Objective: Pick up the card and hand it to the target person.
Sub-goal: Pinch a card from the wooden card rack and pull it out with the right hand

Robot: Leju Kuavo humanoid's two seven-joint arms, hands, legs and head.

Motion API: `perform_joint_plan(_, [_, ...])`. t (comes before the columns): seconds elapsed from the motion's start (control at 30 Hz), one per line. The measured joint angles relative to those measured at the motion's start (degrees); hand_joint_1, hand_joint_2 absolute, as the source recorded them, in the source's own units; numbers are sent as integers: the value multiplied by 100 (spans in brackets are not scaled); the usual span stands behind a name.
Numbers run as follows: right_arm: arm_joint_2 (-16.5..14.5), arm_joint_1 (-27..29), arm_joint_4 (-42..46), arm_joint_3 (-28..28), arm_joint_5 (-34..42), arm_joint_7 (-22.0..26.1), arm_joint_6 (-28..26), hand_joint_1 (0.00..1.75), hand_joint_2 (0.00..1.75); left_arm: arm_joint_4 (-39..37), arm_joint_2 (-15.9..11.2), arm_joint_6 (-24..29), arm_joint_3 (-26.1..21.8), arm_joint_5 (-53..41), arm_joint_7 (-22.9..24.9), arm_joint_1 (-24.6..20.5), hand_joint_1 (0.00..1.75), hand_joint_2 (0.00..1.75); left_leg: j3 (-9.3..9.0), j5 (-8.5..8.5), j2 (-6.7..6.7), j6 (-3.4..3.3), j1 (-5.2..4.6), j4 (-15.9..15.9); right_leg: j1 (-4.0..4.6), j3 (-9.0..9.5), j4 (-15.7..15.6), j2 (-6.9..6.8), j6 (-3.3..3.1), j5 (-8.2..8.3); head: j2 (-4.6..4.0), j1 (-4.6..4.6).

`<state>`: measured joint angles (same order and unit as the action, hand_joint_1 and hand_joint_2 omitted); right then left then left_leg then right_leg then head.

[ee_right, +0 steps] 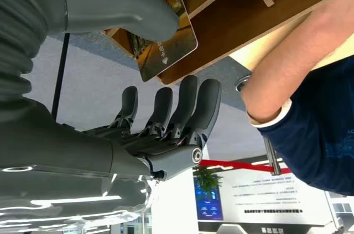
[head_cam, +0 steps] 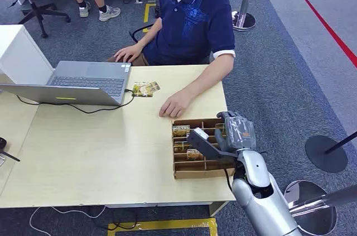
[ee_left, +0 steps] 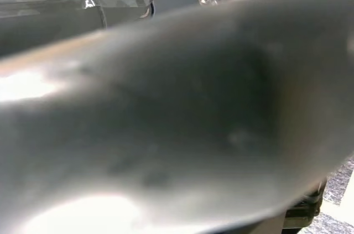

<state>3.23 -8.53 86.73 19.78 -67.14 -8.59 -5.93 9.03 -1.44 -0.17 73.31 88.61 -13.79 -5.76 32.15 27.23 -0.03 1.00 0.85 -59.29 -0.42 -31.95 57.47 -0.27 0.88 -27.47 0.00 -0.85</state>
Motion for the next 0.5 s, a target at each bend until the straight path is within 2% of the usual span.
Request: perform_joint_plan(0.5, [0, 20, 38, 0, 0, 2, 67, 79, 175, 0, 2, 0, -4, 0, 0, 0, 0, 0, 0, 0, 0, 0, 0, 0, 0, 0, 0, 0, 0, 0, 0, 0])
